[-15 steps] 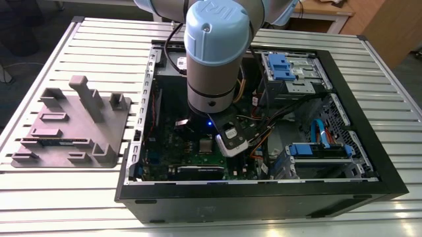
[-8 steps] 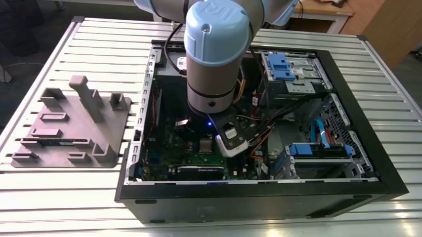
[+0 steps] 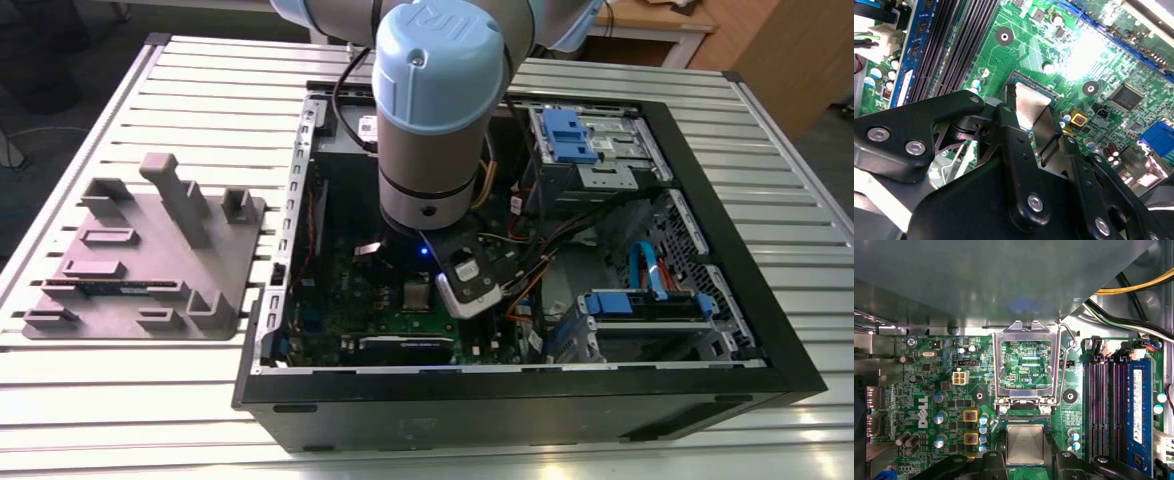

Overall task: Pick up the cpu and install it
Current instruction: 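Place the cpu into insertion slot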

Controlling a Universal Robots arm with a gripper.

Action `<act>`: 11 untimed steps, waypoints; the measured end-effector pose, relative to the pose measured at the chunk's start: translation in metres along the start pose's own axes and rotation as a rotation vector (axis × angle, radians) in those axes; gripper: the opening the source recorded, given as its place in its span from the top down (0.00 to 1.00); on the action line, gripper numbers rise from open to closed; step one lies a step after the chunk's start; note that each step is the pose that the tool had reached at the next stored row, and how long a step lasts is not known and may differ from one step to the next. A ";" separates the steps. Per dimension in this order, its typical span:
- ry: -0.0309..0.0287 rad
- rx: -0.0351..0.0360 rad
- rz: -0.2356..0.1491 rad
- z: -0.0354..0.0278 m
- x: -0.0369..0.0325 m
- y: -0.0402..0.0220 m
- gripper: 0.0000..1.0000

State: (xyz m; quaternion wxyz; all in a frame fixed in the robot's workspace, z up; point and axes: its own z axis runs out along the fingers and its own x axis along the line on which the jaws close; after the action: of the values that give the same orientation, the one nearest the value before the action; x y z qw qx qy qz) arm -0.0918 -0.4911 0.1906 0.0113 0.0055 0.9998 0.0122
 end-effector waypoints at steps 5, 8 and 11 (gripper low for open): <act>0.0002 0.0004 0.000 0.0007 0.0000 -0.0001 0.61; 0.0000 0.0000 0.000 0.0009 0.0000 0.0000 0.61; 0.0000 0.0000 0.000 0.0009 0.0000 0.0000 0.61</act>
State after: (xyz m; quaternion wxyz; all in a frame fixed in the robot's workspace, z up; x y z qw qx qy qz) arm -0.0918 -0.4911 0.1897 0.0113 0.0055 0.9998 0.0122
